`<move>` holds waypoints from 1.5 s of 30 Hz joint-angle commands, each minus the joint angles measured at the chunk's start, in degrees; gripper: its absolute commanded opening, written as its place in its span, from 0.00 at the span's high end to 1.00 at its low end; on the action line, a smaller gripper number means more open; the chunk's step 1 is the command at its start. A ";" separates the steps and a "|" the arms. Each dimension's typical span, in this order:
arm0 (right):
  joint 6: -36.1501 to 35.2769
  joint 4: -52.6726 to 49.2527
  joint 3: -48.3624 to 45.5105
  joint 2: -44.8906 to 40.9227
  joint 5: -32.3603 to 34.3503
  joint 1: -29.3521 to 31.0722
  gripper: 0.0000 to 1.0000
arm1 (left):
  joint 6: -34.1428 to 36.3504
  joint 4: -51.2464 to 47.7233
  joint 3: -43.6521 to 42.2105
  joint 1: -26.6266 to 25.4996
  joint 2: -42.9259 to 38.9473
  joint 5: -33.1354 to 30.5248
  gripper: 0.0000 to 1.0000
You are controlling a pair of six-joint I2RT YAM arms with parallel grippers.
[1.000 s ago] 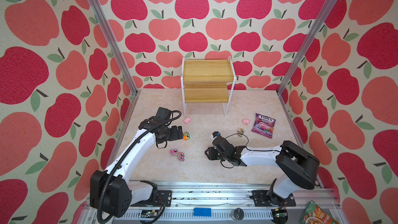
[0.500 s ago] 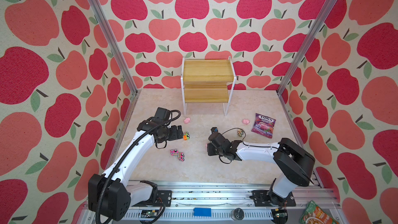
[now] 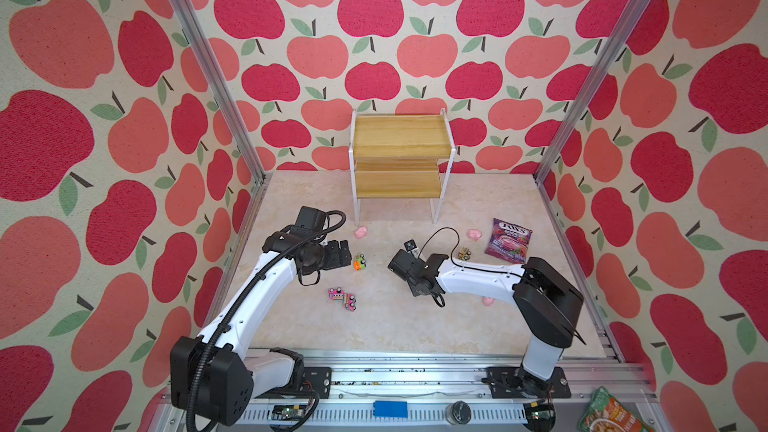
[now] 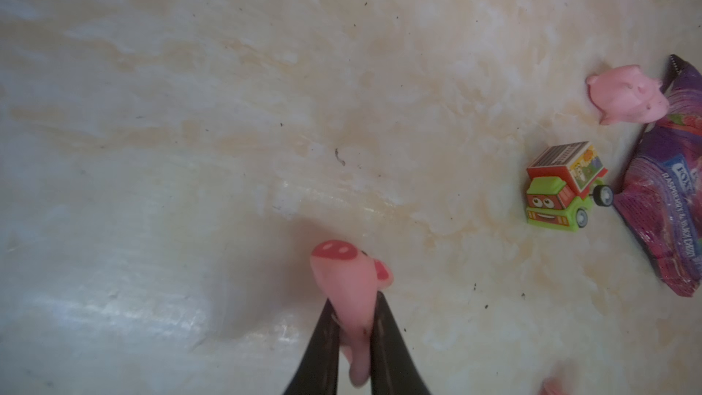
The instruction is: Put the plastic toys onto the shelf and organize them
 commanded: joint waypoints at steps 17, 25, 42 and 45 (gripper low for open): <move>-3.35 6.01 1.85 1.70 -9.23 3.38 0.54 | -0.15 0.42 -0.98 1.46 -1.79 -0.13 0.04; -3.69 11.06 3.05 0.27 -13.34 4.78 0.48 | -0.37 0.50 -1.03 1.81 -2.21 -0.15 0.04; -3.54 24.44 -8.03 -10.66 -16.07 2.91 0.40 | -0.31 1.05 -1.60 2.45 -3.31 0.41 0.04; -3.26 25.57 -8.93 -9.70 -18.10 2.88 0.39 | -0.23 1.12 -1.70 2.49 -3.46 0.43 0.04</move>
